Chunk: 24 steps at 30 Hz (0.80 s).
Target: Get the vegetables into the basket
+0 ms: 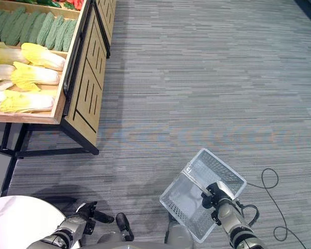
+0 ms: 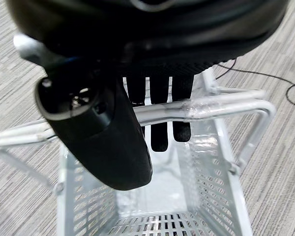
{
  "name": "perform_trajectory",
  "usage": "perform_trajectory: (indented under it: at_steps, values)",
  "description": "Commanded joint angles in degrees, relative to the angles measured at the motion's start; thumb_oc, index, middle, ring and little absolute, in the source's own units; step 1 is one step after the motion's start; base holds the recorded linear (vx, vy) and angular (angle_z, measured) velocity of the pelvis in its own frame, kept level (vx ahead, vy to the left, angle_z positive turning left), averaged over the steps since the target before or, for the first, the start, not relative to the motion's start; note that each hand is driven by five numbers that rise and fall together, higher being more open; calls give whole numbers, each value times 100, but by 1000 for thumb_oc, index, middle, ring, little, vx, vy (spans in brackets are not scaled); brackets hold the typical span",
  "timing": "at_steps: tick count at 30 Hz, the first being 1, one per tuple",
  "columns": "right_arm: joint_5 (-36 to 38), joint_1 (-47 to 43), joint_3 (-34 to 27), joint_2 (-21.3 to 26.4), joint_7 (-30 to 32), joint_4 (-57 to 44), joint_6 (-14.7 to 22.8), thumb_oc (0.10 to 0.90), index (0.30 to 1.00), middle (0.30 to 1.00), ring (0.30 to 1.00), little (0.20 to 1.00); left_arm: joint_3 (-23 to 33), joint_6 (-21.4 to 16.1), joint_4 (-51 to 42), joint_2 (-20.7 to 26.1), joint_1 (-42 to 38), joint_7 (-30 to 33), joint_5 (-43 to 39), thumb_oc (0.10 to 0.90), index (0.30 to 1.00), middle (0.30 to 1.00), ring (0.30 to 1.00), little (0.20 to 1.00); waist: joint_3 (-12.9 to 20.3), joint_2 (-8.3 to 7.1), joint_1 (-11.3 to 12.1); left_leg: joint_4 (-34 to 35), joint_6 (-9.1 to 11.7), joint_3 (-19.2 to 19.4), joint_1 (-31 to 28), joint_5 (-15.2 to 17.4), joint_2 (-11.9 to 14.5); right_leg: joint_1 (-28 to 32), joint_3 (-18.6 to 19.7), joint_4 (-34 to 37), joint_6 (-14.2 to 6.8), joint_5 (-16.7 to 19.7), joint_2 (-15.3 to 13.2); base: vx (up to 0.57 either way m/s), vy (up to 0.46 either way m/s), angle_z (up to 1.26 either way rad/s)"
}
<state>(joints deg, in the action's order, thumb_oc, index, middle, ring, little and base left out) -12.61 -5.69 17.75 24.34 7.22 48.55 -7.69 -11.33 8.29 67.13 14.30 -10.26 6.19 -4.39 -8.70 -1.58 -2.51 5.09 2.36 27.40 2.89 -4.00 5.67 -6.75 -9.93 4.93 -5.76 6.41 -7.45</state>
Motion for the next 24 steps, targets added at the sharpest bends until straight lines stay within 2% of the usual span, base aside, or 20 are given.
perform_trajectory:
  at_steps: [1,15,23,24]
  values:
    - [38,-255,-257,287,253,-219,160,400,300,300,300,300,5,-21,281,79,-103,111,195,900,1000,1000,1000,1000,-57,-15,-66,-9,230,-404,-125,14,-54,425,319,-254,-457,-249,-197,21,4,5]
    - [405,-24,-317,-85,171,755,250,400,300,300,300,300,12,-88,466,47,29,129,290,900,1000,1000,1000,1000,135,-73,-86,-9,183,-365,-315,172,-149,627,458,-220,-502,-238,-217,13,12,0]
    - [570,-47,-397,-198,170,1120,270,400,300,300,300,300,-2,-132,445,65,-18,144,280,900,1000,1000,1000,1000,119,-117,-76,-9,109,-339,-267,266,-266,553,530,-307,-606,-33,-325,22,49,-3]
    - [629,-54,-421,-231,167,1280,286,400,300,300,300,300,-18,-153,465,74,12,135,306,900,1000,1000,1000,1000,126,-125,-80,-9,86,-305,-268,294,-308,521,550,-358,-645,86,-362,28,51,-7]
